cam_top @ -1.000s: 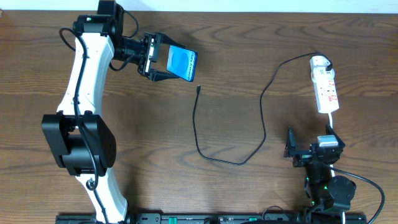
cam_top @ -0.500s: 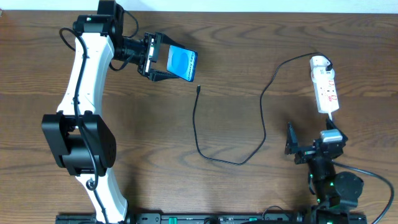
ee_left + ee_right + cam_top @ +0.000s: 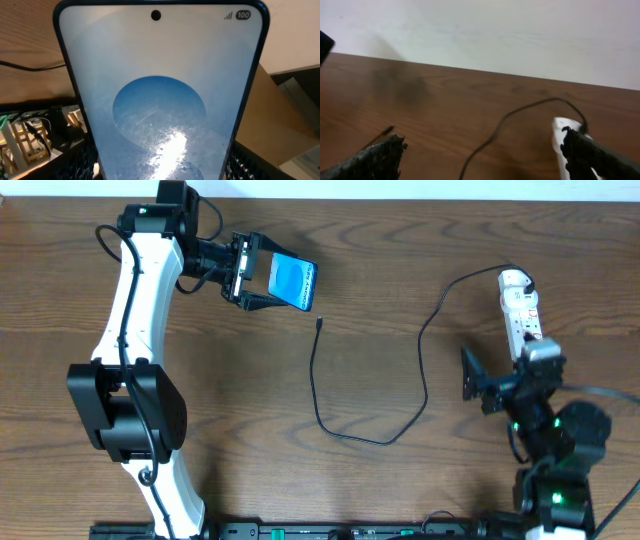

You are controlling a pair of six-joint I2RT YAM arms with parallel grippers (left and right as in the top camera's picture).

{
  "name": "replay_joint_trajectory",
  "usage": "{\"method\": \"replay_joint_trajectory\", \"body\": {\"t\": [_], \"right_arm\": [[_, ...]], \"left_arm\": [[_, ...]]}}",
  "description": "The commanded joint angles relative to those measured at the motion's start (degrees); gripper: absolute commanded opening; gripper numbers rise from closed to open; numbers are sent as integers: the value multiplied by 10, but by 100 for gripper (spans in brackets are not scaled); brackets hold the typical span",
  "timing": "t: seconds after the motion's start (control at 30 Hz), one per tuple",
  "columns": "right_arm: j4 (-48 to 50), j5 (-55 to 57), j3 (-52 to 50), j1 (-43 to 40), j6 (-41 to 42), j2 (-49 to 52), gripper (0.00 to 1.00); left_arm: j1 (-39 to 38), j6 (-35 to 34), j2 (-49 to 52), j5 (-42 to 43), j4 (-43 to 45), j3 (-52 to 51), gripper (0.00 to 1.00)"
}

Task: Plug charger to phone and switch on socket
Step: 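Raise the right arm and swing its gripper toward the held phone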

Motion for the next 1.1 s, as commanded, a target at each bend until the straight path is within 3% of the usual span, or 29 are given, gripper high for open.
{"method": "replay_joint_trajectory", "body": {"t": [0.0,0.37,0.63,1.07], "right_arm": [[-21,-62,64,-2,7,69,99],[-173,-245,270,-73,7,269,99],[-206,-334,365,-89,8,336,99],[-298,-343,515,-89,3,417,99]], "left_arm": [[-1,-7,-7,22,-4,0,67],[-1,-7,-7,-4,-4,0,67],[-1,-7,-7,-4,-4,1,67],[-1,-7,-7,-4,-4,0,68]]}}
